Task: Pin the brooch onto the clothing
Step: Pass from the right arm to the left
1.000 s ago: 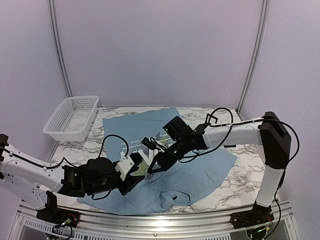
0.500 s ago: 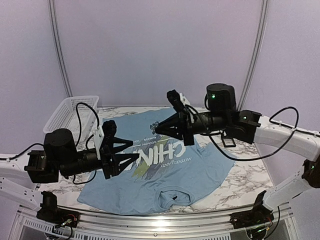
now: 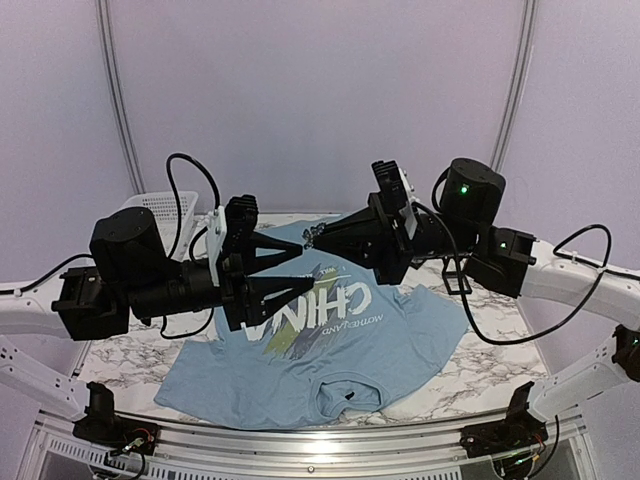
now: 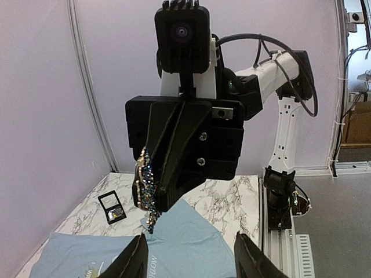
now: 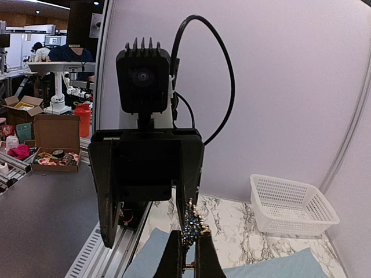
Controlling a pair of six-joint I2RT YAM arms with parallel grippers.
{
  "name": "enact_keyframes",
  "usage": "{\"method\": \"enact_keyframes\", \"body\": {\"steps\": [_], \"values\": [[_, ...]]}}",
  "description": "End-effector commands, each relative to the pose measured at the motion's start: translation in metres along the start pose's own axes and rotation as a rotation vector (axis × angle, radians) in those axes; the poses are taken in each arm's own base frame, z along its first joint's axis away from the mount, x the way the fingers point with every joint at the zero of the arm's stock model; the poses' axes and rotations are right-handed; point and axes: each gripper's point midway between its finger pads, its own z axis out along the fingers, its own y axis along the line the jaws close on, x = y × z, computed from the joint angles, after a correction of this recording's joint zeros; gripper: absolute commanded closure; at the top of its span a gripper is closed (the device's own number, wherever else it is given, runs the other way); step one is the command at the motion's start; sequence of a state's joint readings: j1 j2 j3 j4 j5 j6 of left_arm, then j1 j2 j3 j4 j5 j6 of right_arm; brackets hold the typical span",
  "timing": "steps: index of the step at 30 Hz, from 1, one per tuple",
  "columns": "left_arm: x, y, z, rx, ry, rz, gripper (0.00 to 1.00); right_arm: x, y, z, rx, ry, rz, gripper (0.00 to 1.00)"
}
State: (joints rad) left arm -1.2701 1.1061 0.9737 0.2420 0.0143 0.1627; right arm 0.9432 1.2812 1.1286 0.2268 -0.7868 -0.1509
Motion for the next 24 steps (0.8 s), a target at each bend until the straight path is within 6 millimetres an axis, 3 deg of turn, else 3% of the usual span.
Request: {"method": "enact_keyframes", "body": {"steps": [1,8,14,24], "values": [[-0.014,0.002,-0.001,-0.005,-0.026,0.027,0.51,-0.020,0.012,0.004,-0.055,-0.052,-0.044,1.00],[-0.015,0.003,0.005,-0.010,-0.022,0.037,0.68,-0.016,0.015,0.007,-0.078,-0.049,-0.038,1.00],[-0.017,0.003,0.005,-0.011,-0.026,0.053,0.90,-0.014,0.015,0.008,-0.080,-0.042,-0.031,1.00],[-0.020,0.008,0.001,-0.038,-0.036,0.061,0.94,-0.007,0.014,0.009,-0.080,-0.023,-0.022,1.00]]}}
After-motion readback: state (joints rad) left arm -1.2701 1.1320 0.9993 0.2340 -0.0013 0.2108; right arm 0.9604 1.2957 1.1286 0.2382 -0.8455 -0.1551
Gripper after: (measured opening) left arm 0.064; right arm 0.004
